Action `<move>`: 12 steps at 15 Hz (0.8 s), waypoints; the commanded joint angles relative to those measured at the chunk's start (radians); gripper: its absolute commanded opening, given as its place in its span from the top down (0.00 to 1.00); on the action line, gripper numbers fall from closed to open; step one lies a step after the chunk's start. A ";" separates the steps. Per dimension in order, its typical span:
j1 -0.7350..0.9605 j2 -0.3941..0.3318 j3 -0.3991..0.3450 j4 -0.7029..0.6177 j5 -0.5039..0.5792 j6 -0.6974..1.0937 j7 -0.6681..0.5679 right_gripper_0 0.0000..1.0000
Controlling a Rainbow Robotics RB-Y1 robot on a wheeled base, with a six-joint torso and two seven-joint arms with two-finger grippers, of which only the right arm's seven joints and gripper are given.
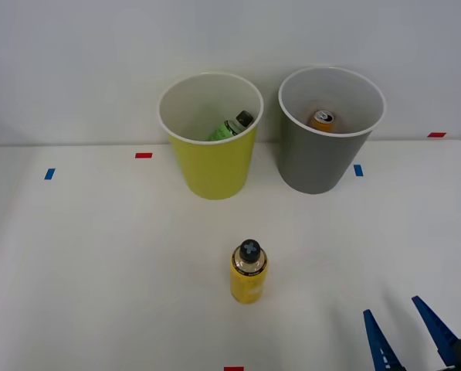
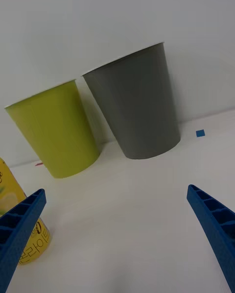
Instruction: Put cans in the gray bin, plastic bottles in the light green bin
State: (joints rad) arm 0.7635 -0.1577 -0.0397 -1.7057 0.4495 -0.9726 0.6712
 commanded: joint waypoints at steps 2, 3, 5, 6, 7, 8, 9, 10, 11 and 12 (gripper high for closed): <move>-0.016 -0.002 -0.023 -0.002 0.028 0.000 0.037 0.00; -0.021 -0.002 -0.026 0.000 0.038 0.000 0.044 0.00; -0.021 -0.002 -0.012 0.000 0.032 0.003 0.053 0.00; -0.023 -0.002 -0.005 0.000 0.025 0.008 0.053 0.00; -0.023 -0.003 0.011 0.000 0.006 0.026 0.056 0.00; -0.023 -0.006 0.034 0.000 -0.018 0.051 0.064 0.00; -0.029 -0.006 0.046 -0.002 -0.037 0.057 0.071 0.00; -0.032 -0.006 0.049 0.000 -0.041 0.057 0.076 0.00; -0.032 -0.006 0.050 0.000 -0.045 0.057 0.082 0.00; -0.032 -0.006 0.049 -0.002 -0.048 0.057 0.087 0.00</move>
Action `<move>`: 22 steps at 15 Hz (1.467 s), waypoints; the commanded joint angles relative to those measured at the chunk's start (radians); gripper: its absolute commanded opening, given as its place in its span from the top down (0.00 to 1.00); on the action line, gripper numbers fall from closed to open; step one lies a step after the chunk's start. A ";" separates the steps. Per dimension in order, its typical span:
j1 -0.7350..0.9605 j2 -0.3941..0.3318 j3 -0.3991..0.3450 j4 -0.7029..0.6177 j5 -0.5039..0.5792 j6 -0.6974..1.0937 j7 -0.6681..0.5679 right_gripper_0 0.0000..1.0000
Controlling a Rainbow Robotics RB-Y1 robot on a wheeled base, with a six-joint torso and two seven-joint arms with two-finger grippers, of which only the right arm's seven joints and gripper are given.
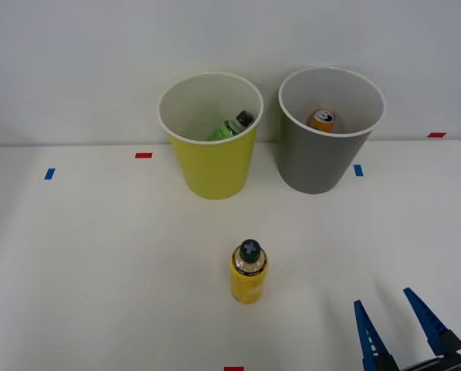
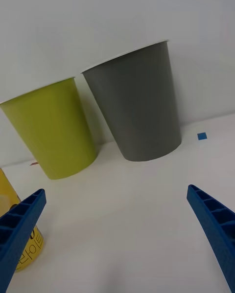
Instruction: Put cans in the gray bin, plastic bottles in the light green bin
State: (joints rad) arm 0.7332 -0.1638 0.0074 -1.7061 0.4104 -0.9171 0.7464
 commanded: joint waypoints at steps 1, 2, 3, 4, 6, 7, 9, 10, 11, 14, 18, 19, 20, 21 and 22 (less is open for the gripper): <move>-0.003 0.000 0.002 -0.001 -0.010 0.001 0.018 0.00; 0.000 0.000 0.000 -0.001 -0.010 0.001 0.028 0.00; 0.005 0.000 0.000 0.000 -0.008 0.001 0.037 0.00; 0.008 0.000 -0.003 0.000 -0.007 0.000 0.051 0.00; 0.008 0.001 -0.035 0.000 0.036 -0.009 0.068 0.00; 0.006 0.006 -0.053 -0.001 0.062 -0.009 0.073 0.00; -0.003 0.020 -0.099 -0.001 0.120 -0.023 0.074 0.00; -0.005 0.026 -0.110 -0.003 0.133 -0.023 0.071 0.00; -0.006 0.026 -0.110 -0.001 0.133 -0.023 0.073 0.00; -0.003 0.027 -0.110 -0.003 0.133 -0.023 0.071 0.00; -0.001 0.026 -0.110 -0.003 0.134 -0.025 0.068 0.00; 0.000 0.026 -0.110 -0.003 0.133 -0.023 0.067 0.00; 0.000 0.026 -0.110 -0.003 0.128 -0.023 0.067 0.00; 0.005 0.026 -0.110 -0.003 0.125 -0.028 0.074 0.00; 0.005 0.026 -0.110 -0.003 0.125 -0.028 0.074 0.00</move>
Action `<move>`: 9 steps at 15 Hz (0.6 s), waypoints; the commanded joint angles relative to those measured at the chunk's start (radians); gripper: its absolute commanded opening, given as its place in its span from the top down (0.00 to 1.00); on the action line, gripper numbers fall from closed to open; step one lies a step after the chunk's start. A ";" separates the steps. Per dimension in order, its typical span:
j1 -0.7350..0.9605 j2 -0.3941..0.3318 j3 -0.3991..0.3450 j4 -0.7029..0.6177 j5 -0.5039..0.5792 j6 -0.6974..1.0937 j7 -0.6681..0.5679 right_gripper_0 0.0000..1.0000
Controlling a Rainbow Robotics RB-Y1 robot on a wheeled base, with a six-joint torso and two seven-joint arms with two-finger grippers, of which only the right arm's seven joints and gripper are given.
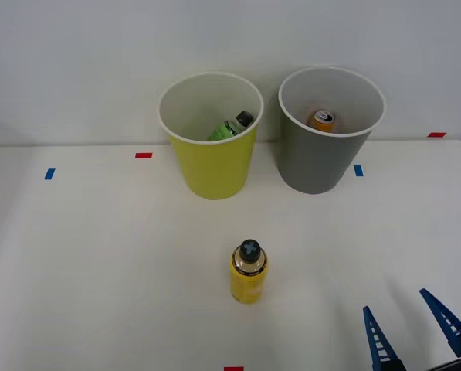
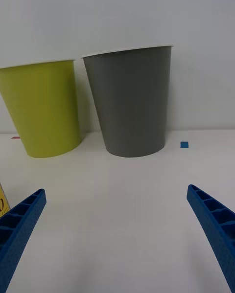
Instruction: Put cans in the gray bin, plastic bottles in the light green bin
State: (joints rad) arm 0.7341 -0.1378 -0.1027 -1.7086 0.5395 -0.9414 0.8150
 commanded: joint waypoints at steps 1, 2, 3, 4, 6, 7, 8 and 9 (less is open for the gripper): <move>0.004 0.000 0.000 0.000 -0.004 -0.004 0.006 0.00; 0.004 0.000 0.000 0.000 -0.004 -0.004 0.006 0.00; 0.004 0.000 0.000 0.000 -0.004 -0.004 0.006 0.00; 0.004 0.000 0.000 0.000 -0.004 -0.004 0.006 0.00; 0.004 0.000 0.000 0.000 -0.004 -0.004 0.006 0.00; 0.004 0.000 0.000 0.000 -0.004 -0.004 0.006 0.00; 0.004 0.000 0.000 0.000 -0.004 -0.004 0.006 0.00; 0.004 0.000 0.000 0.000 -0.004 -0.004 0.006 0.00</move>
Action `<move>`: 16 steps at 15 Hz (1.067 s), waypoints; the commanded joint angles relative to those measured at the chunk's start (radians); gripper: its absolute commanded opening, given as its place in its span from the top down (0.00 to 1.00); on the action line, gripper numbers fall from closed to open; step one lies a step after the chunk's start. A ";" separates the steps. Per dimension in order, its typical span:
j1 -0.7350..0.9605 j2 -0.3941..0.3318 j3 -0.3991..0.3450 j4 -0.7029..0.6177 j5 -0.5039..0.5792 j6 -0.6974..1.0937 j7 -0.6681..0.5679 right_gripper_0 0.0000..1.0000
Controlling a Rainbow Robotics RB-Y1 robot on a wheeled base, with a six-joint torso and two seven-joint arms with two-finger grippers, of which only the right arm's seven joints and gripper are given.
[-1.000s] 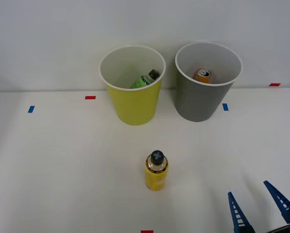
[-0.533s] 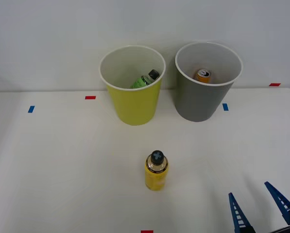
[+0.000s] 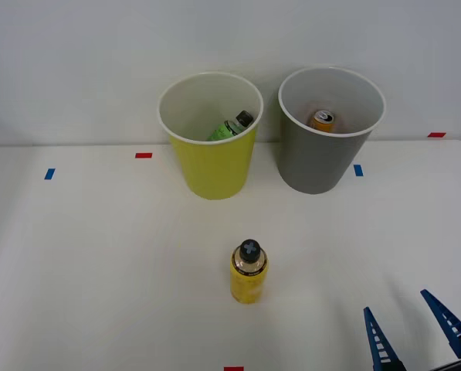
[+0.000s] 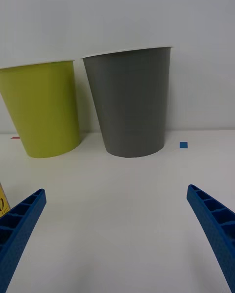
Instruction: Put cans in the gray bin, plastic bottles in the light green bin
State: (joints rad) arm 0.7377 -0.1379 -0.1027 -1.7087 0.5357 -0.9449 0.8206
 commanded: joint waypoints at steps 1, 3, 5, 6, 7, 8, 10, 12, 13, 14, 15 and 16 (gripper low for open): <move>0.000 0.000 0.000 0.000 0.000 0.000 0.000 0.00; 0.000 0.000 0.000 0.000 0.000 0.000 0.000 0.00; 0.000 0.000 0.000 0.000 0.000 0.000 0.000 0.00; 0.000 0.000 0.000 0.000 0.000 0.000 0.000 0.00; 0.000 0.000 0.000 0.000 0.000 0.000 0.000 0.00; 0.000 0.000 0.000 0.000 0.000 0.000 0.000 0.00; 0.000 0.000 0.000 0.000 0.000 0.000 0.000 0.00; 0.000 0.000 0.000 0.000 0.000 0.000 0.000 0.00; 0.000 0.000 0.000 0.000 0.000 0.000 0.000 0.00; 0.000 0.000 0.000 0.000 0.000 0.000 0.000 0.00; 0.000 0.000 0.000 0.000 0.000 0.000 0.000 0.00; 0.000 0.000 0.000 0.000 0.000 0.000 0.000 0.00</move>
State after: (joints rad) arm 0.7378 -0.1380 -0.1028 -1.7088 0.5355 -0.9449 0.8206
